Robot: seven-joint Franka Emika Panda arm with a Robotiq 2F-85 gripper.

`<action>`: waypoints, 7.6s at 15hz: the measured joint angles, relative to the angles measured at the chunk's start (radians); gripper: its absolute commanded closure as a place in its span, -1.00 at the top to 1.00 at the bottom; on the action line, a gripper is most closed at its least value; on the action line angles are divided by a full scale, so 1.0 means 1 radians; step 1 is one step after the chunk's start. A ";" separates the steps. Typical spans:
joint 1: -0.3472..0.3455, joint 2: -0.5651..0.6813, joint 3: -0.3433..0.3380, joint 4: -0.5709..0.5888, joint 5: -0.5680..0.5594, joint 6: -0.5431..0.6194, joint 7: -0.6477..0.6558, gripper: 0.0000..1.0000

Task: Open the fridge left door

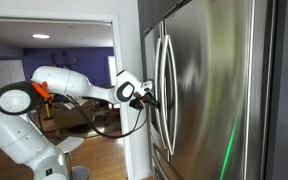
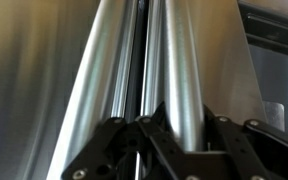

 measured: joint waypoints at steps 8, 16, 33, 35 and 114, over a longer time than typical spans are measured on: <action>-0.122 0.001 0.133 0.022 -0.039 -0.060 0.163 -0.85; -0.106 -0.004 0.116 0.010 -0.025 -0.039 0.117 -0.85; -0.099 -0.024 0.110 -0.020 -0.019 -0.004 0.082 -0.85; -0.100 -0.037 0.120 -0.027 -0.019 -0.017 0.095 -0.85; 0.208 -0.667 0.347 -0.079 -0.074 -0.802 0.241 1.00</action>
